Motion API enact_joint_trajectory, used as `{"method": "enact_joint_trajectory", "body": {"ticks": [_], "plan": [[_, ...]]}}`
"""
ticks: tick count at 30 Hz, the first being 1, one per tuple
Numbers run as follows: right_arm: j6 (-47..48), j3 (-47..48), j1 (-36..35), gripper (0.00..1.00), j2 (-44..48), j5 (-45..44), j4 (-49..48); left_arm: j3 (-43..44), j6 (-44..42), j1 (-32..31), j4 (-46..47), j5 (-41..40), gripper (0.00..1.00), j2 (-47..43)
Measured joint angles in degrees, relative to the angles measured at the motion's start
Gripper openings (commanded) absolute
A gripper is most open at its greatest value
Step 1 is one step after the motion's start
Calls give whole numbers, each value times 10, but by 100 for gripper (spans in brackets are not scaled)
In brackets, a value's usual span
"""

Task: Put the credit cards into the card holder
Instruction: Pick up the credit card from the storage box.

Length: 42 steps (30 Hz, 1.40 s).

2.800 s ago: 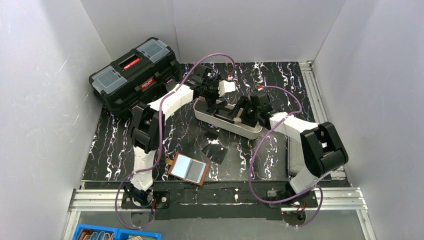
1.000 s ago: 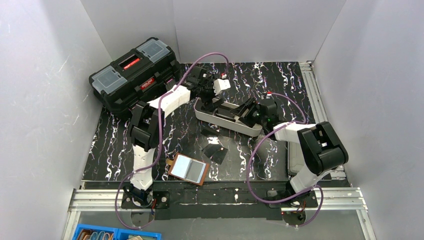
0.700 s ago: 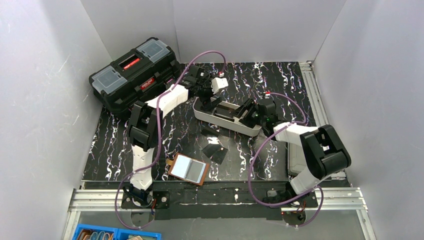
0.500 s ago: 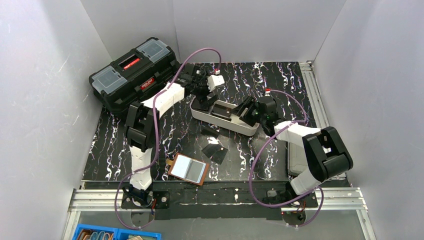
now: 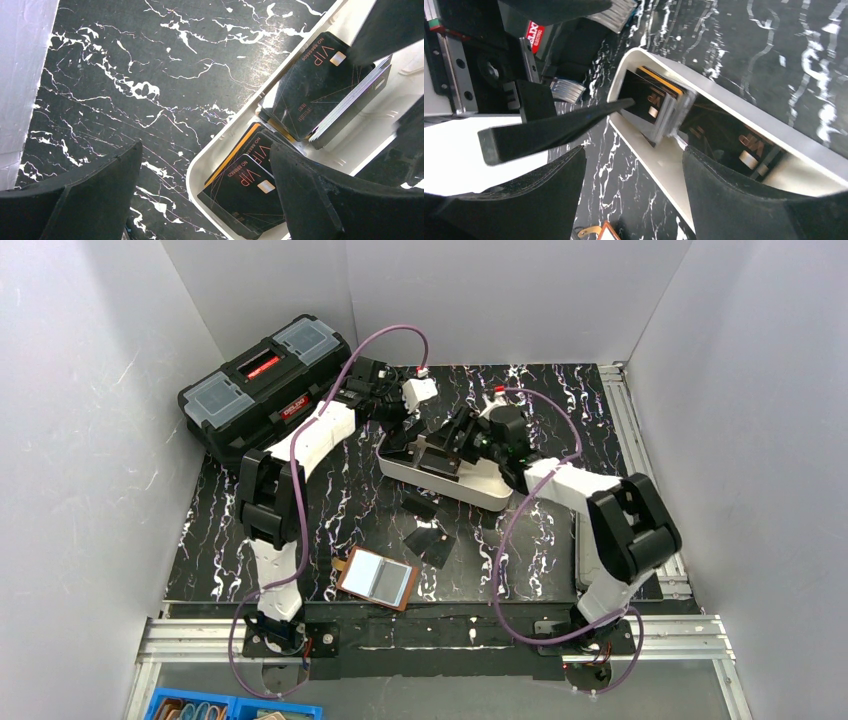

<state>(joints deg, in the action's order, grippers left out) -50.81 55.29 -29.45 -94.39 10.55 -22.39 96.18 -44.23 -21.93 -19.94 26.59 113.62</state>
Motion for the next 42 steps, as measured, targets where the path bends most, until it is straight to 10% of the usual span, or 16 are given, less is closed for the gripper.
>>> {"method": "enact_joint_trajectory", "body": {"ticks": [42], "plan": [[-64, 82, -89, 50, -193, -41, -169, 1, 19, 8, 2, 3, 99, -4]]}}
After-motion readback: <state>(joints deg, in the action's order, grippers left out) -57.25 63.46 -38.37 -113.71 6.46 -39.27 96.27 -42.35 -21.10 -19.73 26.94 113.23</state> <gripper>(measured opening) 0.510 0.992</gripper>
